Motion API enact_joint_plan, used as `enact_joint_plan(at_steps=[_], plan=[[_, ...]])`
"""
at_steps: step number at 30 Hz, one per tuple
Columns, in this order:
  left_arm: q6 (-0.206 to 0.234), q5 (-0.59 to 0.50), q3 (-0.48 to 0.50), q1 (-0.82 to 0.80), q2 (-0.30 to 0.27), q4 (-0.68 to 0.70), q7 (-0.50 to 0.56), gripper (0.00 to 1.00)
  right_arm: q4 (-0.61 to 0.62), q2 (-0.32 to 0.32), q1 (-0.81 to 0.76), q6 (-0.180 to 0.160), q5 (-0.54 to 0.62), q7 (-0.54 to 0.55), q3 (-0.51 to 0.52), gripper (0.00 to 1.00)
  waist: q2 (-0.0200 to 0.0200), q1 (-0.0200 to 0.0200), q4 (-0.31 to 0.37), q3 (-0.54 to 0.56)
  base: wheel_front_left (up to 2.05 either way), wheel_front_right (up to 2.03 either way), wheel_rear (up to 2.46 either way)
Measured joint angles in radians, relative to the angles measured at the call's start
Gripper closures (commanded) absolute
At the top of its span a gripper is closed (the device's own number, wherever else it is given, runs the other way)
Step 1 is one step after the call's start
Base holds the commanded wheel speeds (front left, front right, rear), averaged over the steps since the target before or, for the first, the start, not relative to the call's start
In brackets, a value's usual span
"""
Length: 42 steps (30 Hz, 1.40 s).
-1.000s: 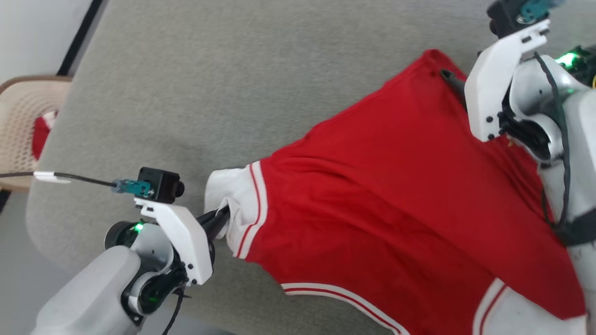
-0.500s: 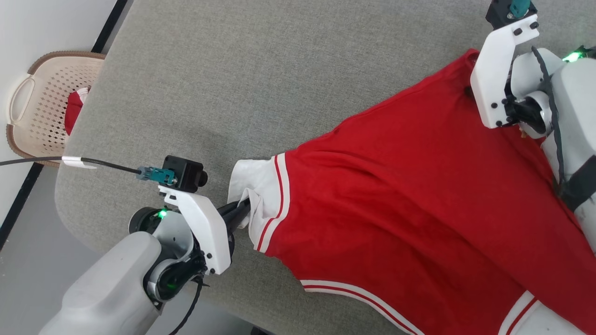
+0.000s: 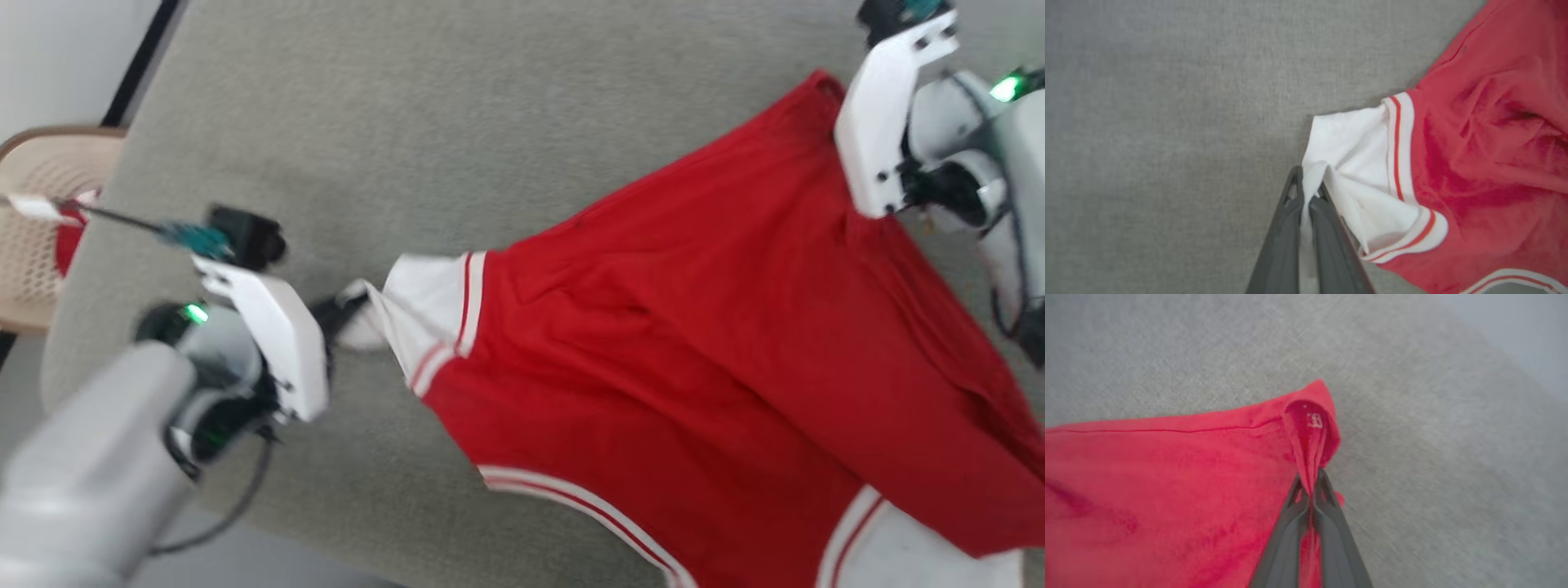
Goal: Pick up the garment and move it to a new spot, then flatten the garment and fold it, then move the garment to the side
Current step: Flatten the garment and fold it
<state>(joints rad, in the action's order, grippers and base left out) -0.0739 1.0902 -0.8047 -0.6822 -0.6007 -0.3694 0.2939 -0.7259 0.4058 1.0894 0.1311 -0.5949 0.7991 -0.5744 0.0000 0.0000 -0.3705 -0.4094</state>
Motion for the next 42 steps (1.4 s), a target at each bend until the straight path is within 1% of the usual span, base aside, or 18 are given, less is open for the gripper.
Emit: enact_joint_plan(at_steps=[7, 10, 14, 16, 18, 22, 25, 28, 29, 32, 34, 35, 36, 38, 40, 42], plan=[[0.022, -0.017, 0.041, -0.115, -0.124, 0.053, 0.099, 1.00, 0.144, 0.072, 0.006, 0.000, -0.060, -0.044, 0.015, 1.00, 0.0000, 0.0000, 0.073, 0.036, 0.00, 0.00, 0.00], [0.032, -0.021, 0.052, -0.173, -0.159, 0.074, 0.150, 1.00, 0.203, 0.101, -0.002, 0.000, -0.063, -0.048, 0.043, 1.00, 0.0000, 0.0000, 0.106, 0.051, 0.00, 0.00, 0.00], [0.044, -0.046, 0.060, -0.258, -0.175, 0.080, 0.192, 1.00, 0.258, 0.113, -0.008, 0.000, -0.047, -0.063, 0.094, 1.00, 0.0000, 0.0000, 0.146, 0.068, 0.00, 0.00, 0.00], [0.047, -0.065, 0.062, -0.316, -0.165, 0.066, 0.199, 1.00, 0.261, 0.108, -0.002, 0.000, -0.027, -0.076, 0.126, 1.00, 0.0000, 0.0000, 0.164, 0.074, 0.00, 0.00, 0.00], [0.047, -0.091, 0.065, -0.372, -0.140, 0.038, 0.196, 1.00, 0.251, 0.097, 0.012, 0.000, 0.008, -0.098, 0.158, 1.00, 0.0000, 0.0000, 0.180, 0.078, 0.00, 0.00, 0.00], [0.043, -0.168, 0.067, -0.506, -0.091, -0.050, 0.138, 1.00, 0.206, 0.056, 0.063, 0.000, 0.096, -0.172, 0.213, 1.00, 0.0000, 0.0000, 0.203, 0.077, 0.00, 0.00, 0.00], [0.039, -0.244, 0.070, -0.617, -0.051, -0.129, 0.044, 1.00, 0.150, 0.015, 0.117, 0.000, 0.175, -0.261, 0.263, 1.00, 0.0000, 0.0000, 0.216, 0.070, 0.00, 0.00, 0.00], [0.041, -0.323, 0.075, -0.725, -0.014, -0.202, -0.093, 1.00, 0.095, -0.021, 0.180, 0.000, 0.285, -0.406, 0.340, 1.00, 0.0000, 0.0000, 0.225, 0.063, 0.00, 0.00, 0.00], [0.044, -0.353, 0.076, -0.758, -0.005, -0.226, -0.140, 1.00, 0.083, -0.032, 0.200, 0.000, 0.327, -0.472, 0.372, 1.00, 0.0000, 0.0000, 0.228, 0.061, 0.00, 0.00, 0.00], [0.048, -0.421, 0.083, -0.838, 0.018, -0.277, -0.302, 1.00, 0.050, -0.070, 0.243, 0.000, 0.437, -0.625, 0.441, 1.00, 0.0000, 0.0000, 0.231, 0.061, 0.00, 0.00, 0.00], [0.055, -0.442, 0.095, -0.870, 0.033, -0.301, -0.413, 1.00, 0.023, -0.094, 0.252, 0.000, 0.488, -0.688, 0.462, 1.00, 0.0000, 0.0000, 0.231, 0.065, 0.00, 0.00, 0.00], [0.045, -0.452, 0.094, -0.879, 0.036, -0.310, -0.445, 1.00, 0.007, -0.105, 0.251, 0.000, 0.502, -0.710, 0.472, 1.00, 0.0000, 0.0000, 0.230, 0.069, 0.00, 0.00, 0.00], [0.012, -0.456, 0.083, -0.875, 0.045, -0.332, -0.475, 1.00, -0.022, -0.119, 0.242, 0.000, 0.521, -0.721, 0.468, 1.00, 0.0000, 0.0000, 0.228, 0.077, 0.00, 0.00, 0.00], [-0.016, -0.447, 0.061, -0.852, 0.050, -0.347, -0.468, 1.00, -0.042, -0.125, 0.210, 0.000, 0.514, -0.721, 0.453, 1.00, 0.0000, 0.0000, 0.224, 0.085, 0.00, 0.00, 0.00], [-0.035, -0.439, 0.029, -0.807, 0.050, -0.353, -0.453, 1.00, -0.061, -0.127, 0.163, 0.000, 0.497, -0.692, 0.422, 1.00, 0.0000, 0.0000, 0.218, 0.092, 0.00, 0.00, 0.00], [-0.045, -0.405, 0.002, -0.753, 0.043, -0.358, -0.409, 1.00, -0.063, -0.130, 0.110, 0.000, 0.458, -0.667, 0.382, 1.00, 0.0000, 0.0000, 0.213, 0.099, 0.00, 0.00, 0.00]])
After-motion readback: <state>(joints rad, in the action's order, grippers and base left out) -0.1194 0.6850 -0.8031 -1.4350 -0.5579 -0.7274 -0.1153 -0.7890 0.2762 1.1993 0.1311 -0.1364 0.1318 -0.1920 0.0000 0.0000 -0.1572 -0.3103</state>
